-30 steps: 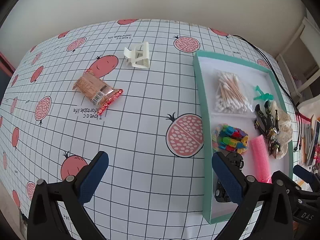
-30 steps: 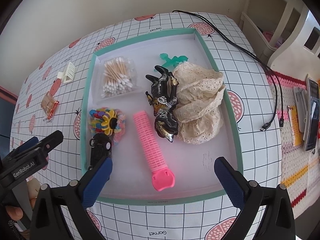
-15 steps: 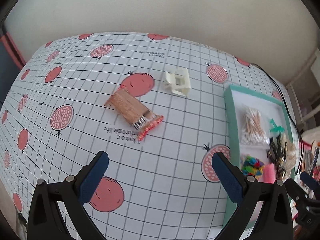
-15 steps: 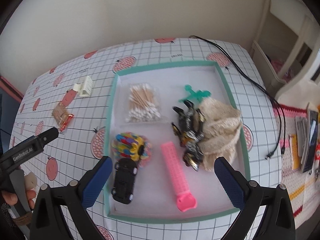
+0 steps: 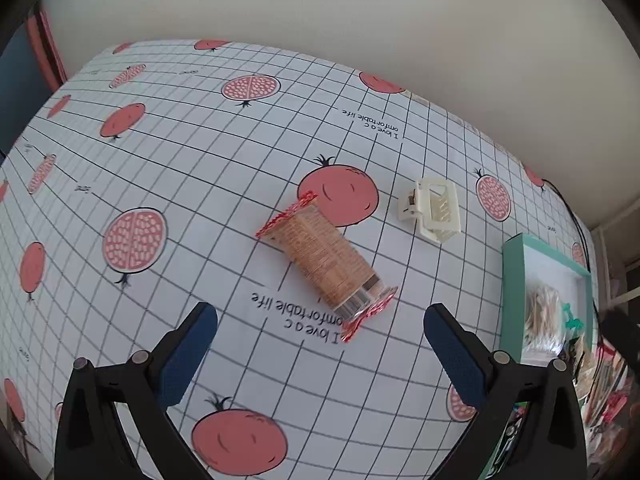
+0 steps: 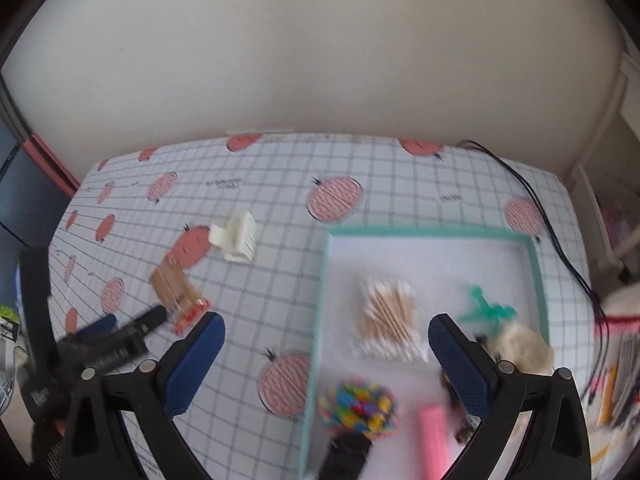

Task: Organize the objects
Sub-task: 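Move the left gripper toward the snack bar while the right moves toward the white hair clip, then grasp the wrapped snack bar with the left gripper while the right grasps the white hair clip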

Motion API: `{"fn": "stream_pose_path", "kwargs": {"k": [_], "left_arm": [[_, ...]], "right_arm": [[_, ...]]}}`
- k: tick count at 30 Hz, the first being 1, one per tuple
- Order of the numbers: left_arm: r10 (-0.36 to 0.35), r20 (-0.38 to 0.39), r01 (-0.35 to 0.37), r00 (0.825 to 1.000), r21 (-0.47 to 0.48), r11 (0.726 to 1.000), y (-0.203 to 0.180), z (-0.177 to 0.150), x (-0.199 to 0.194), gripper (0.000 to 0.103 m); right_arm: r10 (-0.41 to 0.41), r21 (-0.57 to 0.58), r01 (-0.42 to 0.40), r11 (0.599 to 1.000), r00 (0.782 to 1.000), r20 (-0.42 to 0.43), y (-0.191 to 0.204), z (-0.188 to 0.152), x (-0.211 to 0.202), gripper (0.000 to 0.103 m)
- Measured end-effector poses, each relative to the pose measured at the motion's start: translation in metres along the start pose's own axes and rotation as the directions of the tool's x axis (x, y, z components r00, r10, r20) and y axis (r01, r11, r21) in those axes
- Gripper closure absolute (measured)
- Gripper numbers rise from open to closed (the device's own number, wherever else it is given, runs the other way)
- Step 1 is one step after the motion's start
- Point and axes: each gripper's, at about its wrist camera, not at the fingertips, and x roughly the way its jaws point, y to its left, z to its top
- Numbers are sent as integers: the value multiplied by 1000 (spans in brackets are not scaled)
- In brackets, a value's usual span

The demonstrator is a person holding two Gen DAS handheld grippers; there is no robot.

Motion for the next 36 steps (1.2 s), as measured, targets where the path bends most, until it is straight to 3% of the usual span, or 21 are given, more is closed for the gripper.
{"fn": "stream_pose_path", "kwargs": {"k": [11, 21, 36], "left_arm": [[27, 2, -27, 1000, -4, 1000, -3, 20, 25, 0], [57, -4, -57, 998, -18, 998, 5, 27, 41, 0], [124, -24, -124, 992, -2, 992, 5, 24, 58, 0]], "right_arm": [[51, -140, -61, 988, 996, -72, 54, 52, 64, 0], [21, -217, -54, 975, 988, -152, 85, 52, 125, 0], [-12, -266, -41, 963, 981, -196, 102, 58, 162, 3]]}}
